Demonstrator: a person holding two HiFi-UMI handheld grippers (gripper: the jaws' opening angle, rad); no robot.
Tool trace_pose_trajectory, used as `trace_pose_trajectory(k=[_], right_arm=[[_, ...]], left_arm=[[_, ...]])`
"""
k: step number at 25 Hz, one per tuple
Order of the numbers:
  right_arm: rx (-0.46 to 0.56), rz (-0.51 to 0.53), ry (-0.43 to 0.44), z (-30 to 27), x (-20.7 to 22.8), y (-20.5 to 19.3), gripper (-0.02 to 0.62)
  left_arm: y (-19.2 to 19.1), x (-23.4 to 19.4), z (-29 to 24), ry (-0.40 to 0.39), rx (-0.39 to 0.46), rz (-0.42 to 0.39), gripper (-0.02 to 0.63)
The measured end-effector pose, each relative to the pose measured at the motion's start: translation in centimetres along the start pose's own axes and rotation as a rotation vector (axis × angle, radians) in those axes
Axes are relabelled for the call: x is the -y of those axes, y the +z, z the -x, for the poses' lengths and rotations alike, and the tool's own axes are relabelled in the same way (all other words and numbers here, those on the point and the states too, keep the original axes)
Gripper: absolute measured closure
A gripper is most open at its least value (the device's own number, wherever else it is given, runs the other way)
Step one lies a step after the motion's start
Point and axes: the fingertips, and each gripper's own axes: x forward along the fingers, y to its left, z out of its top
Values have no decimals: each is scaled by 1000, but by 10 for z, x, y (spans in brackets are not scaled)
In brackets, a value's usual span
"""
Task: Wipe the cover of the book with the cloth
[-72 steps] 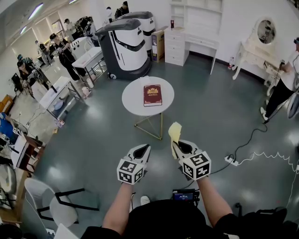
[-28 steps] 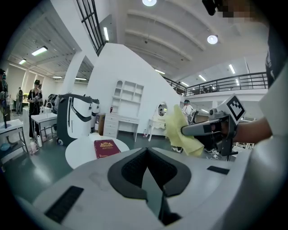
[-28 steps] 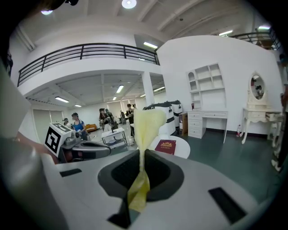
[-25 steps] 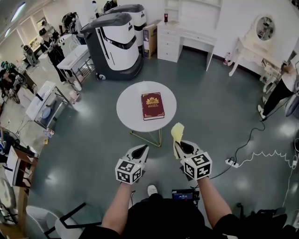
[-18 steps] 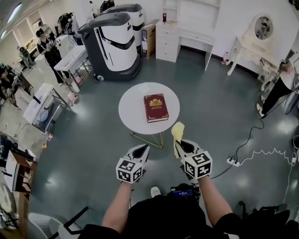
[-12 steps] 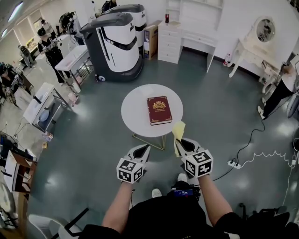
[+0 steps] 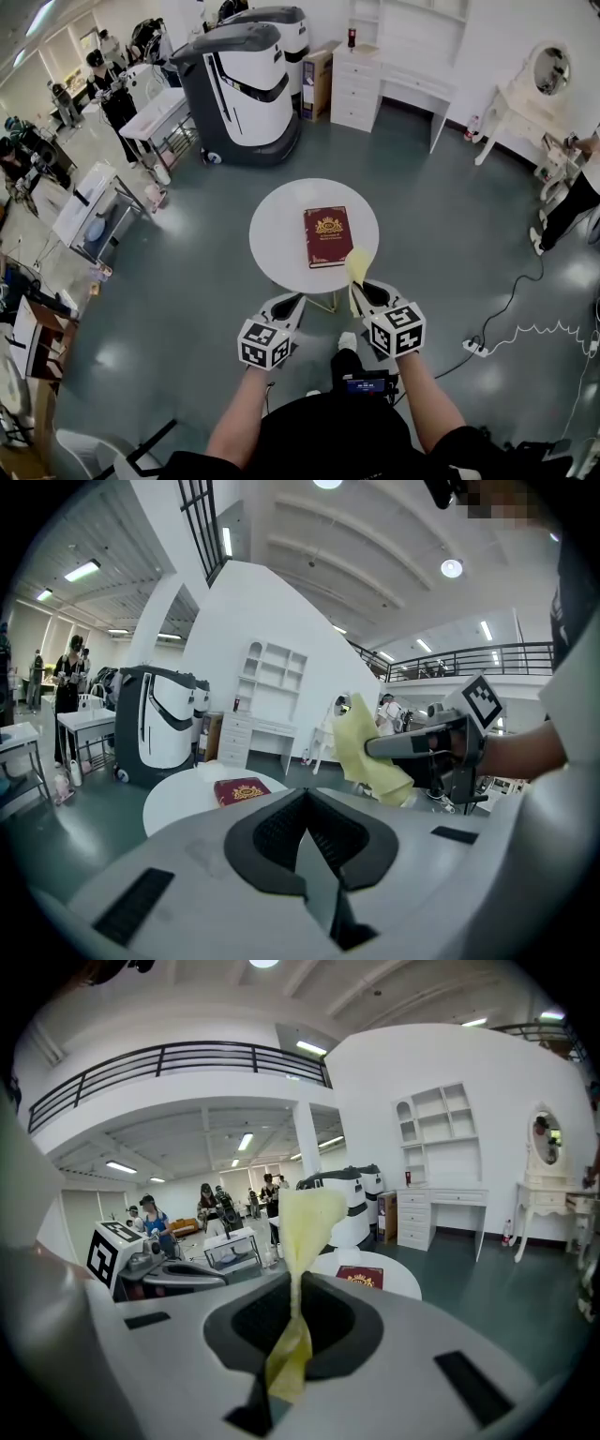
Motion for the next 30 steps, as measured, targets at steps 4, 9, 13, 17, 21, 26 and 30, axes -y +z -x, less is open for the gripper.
trace_pose_trajectory(k=[4, 9, 13, 17, 21, 26, 30], right_arm=[[0, 2, 32, -27, 22, 16, 515], [-17, 4, 64, -55, 61, 35, 516], [-30, 5, 93, -78, 93, 49, 517], [-32, 3, 123, -99, 120, 61, 516], [-40, 7, 149, -118, 141, 70, 516], [-50, 1, 167, -137, 150, 75, 517], [-63, -1, 160, -150, 149, 75, 517]], left_arm=[[13, -20, -30, 27, -8, 6, 595], [35, -37, -74, 53, -10, 14, 596], [52, -51, -108, 80, -12, 23, 595], [64, -66, -137, 110, -16, 25, 596], [77, -78, -158, 136, -5, 32, 595], [78, -89, -171, 147, -17, 47, 596], [78, -102, -173, 134, -24, 53, 595]])
